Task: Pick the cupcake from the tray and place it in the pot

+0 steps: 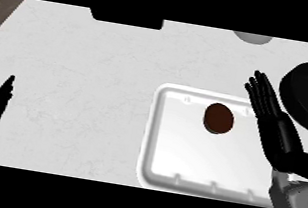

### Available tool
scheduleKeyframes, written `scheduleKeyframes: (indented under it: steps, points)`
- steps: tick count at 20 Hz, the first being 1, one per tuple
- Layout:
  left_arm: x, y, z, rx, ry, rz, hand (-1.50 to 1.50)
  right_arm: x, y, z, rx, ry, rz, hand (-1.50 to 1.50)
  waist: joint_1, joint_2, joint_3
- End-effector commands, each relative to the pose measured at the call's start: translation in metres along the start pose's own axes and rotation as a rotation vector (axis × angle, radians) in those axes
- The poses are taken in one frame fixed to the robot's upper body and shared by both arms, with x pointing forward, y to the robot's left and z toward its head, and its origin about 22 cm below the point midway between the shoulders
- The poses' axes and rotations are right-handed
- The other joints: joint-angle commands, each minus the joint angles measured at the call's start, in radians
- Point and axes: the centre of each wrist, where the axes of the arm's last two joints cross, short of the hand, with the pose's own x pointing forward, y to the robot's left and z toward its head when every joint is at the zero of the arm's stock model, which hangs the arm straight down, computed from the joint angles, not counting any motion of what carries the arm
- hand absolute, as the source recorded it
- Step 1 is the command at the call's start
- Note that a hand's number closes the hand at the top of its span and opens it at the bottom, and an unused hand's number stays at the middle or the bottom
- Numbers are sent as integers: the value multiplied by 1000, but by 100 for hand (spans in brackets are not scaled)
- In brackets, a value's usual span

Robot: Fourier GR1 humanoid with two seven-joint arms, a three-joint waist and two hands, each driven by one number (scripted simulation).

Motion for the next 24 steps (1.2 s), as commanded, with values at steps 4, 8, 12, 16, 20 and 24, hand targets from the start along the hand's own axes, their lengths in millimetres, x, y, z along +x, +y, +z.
scheduleKeyframes:
  steps: [4,8,12,16,20,24]
  points:
    - [101,-30,-10,-109,-368,252,0,49,6,-56,501,-179,-117,150,79,45,6]
    - [139,-53,0,-217,-496,418,0,96,-42,-82,581,-263,310,150,84,58,0]
    - [159,-58,3,-255,-560,491,0,94,-66,-92,747,-372,220,-150,98,76,11]
    - [165,-54,-1,-259,-565,515,0,101,-91,-97,880,-463,213,-150,96,77,13]
    - [166,-51,-4,-263,-567,515,0,117,-104,-103,950,-467,385,-150,100,71,11]
    - [165,-54,-8,-258,-567,507,0,120,-106,-103,1054,-422,566,-150,92,69,9]
